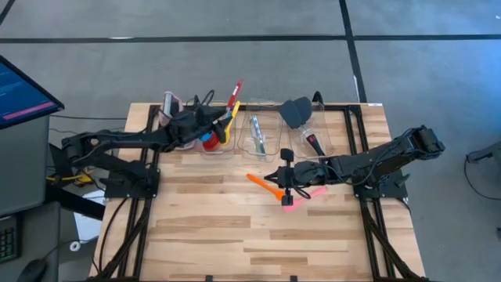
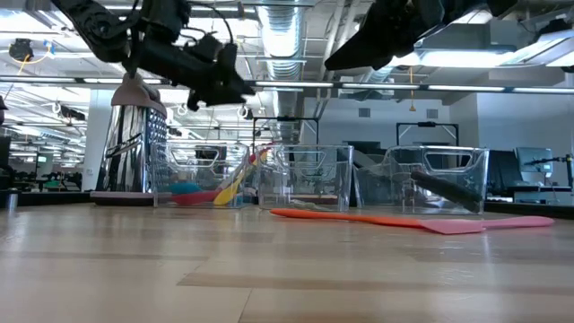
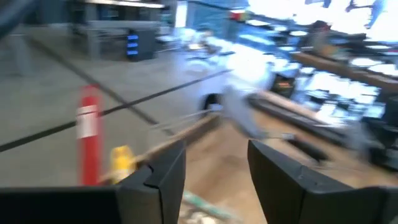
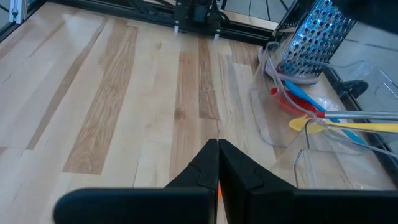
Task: Pick & Place Kitchen Items
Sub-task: Put the pink spatula into the right transparent bin
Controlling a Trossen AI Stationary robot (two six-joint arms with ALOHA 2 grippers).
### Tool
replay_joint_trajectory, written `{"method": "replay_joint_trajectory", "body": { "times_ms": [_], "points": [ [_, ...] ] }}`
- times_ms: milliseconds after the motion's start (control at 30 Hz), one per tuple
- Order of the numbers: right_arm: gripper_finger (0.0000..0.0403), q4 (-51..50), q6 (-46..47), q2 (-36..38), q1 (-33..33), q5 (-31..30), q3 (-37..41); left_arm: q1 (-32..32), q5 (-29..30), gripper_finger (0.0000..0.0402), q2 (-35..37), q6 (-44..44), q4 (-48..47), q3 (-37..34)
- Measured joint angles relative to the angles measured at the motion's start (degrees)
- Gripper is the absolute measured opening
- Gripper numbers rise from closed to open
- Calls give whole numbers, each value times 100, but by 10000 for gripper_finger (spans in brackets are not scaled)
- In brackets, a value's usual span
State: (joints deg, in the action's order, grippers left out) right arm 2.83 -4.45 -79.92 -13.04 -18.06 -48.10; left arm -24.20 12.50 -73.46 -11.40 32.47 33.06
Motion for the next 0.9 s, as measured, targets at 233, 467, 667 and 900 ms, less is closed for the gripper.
{"method": "replay_joint_trajectory", "body": {
  "times_ms": [233,467,667,900],
  "points": [
    [1,-121,0,-2,-11,0,0,670,-875,117,391,103,-4,0],
    [1,-200,0,-2,-11,0,0,1669,-989,82,667,730,-17,0],
    [1,-251,0,-2,-11,0,0,2396,-987,66,626,1353,-39,-7],
    [1,-251,0,-2,-9,0,0,2547,-950,49,392,1619,-6,-567]
  ]
}}
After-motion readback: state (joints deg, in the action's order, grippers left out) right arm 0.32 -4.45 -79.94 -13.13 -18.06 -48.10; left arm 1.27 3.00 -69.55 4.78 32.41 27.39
